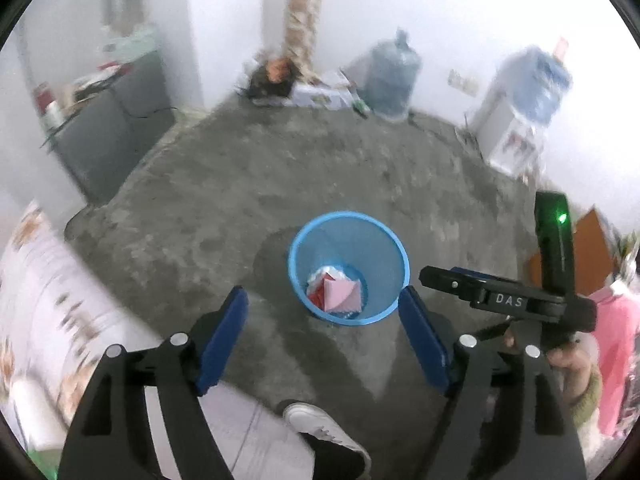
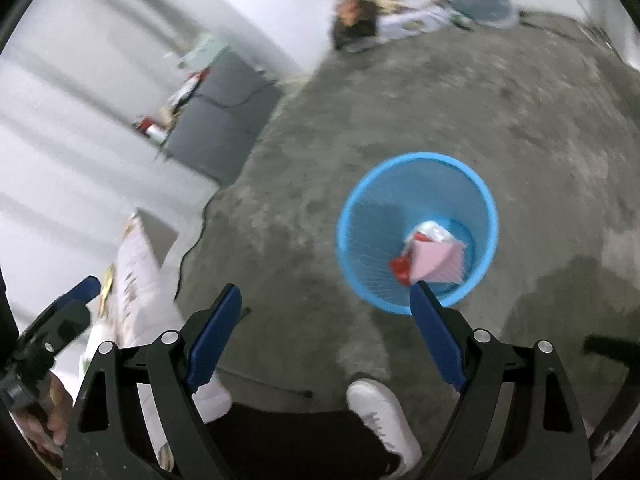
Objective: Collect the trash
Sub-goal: 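Move both grippers back to the table toward the remaining wrappers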
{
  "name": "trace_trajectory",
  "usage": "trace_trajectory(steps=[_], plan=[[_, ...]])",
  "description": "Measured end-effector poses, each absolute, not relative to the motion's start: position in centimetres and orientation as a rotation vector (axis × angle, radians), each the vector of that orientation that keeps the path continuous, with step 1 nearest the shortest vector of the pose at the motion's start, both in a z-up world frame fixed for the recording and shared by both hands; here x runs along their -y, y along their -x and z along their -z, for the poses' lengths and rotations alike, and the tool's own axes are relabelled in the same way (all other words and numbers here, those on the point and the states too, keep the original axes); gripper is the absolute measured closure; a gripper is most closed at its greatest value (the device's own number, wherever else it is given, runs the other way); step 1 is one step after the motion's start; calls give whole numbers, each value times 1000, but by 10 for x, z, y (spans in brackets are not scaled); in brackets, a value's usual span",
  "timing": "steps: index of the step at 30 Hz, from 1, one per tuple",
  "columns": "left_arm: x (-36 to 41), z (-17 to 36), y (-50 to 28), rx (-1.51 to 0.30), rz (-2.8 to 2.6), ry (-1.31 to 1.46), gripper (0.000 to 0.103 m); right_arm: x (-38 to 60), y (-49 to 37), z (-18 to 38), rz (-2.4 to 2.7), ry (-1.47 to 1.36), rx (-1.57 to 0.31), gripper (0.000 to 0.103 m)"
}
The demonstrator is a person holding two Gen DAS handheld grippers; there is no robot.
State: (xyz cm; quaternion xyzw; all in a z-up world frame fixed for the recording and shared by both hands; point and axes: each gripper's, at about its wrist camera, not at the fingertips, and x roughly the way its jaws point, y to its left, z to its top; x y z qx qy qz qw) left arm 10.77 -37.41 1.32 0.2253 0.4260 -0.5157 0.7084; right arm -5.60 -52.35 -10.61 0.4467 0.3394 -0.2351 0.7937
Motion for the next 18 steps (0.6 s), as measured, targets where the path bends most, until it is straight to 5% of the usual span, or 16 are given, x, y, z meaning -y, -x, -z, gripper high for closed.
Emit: trace_trajectory(steps=[18], plan=[[90,-128,-185,-793,764,-167,15,416,-16,16,154,-655,-756,21]])
